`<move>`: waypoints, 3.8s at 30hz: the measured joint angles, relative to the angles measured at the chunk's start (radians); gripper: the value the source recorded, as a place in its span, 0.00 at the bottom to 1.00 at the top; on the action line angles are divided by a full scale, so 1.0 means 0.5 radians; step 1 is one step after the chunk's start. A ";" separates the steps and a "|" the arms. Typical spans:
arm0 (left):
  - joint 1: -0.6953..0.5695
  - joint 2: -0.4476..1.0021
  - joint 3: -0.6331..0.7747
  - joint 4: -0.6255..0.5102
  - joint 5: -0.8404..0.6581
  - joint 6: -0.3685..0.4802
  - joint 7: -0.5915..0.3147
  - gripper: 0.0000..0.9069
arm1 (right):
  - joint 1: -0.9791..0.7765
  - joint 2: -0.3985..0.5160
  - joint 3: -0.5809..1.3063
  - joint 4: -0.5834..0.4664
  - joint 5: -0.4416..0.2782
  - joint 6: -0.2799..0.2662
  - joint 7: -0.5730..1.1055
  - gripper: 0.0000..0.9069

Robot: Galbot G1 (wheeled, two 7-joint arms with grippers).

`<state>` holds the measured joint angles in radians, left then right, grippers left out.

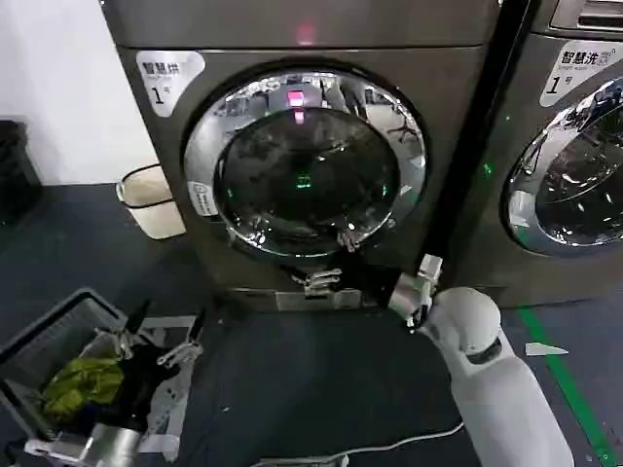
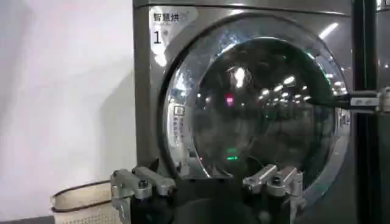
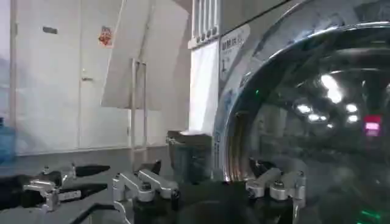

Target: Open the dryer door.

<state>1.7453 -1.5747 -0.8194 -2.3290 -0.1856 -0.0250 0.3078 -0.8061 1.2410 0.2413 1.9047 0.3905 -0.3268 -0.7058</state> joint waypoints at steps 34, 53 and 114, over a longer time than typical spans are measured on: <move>0.063 -0.069 0.053 0.010 0.196 -0.041 0.037 1.00 | 0.864 0.458 -0.674 -1.232 -0.064 0.411 0.140 1.00; 0.068 -0.069 0.058 0.006 0.216 -0.043 0.047 1.00 | 1.080 0.651 -0.765 -1.609 -0.063 0.418 0.156 1.00; -0.505 0.470 -0.586 0.336 -0.525 0.406 0.345 1.00 | 0.711 0.156 -0.518 -1.145 0.160 0.565 -1.512 1.00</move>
<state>1.4927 -1.3397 -1.1125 -2.1612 -0.4483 0.1781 0.4805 -0.4504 1.3193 -0.0177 1.3321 0.4706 -0.0444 -1.4619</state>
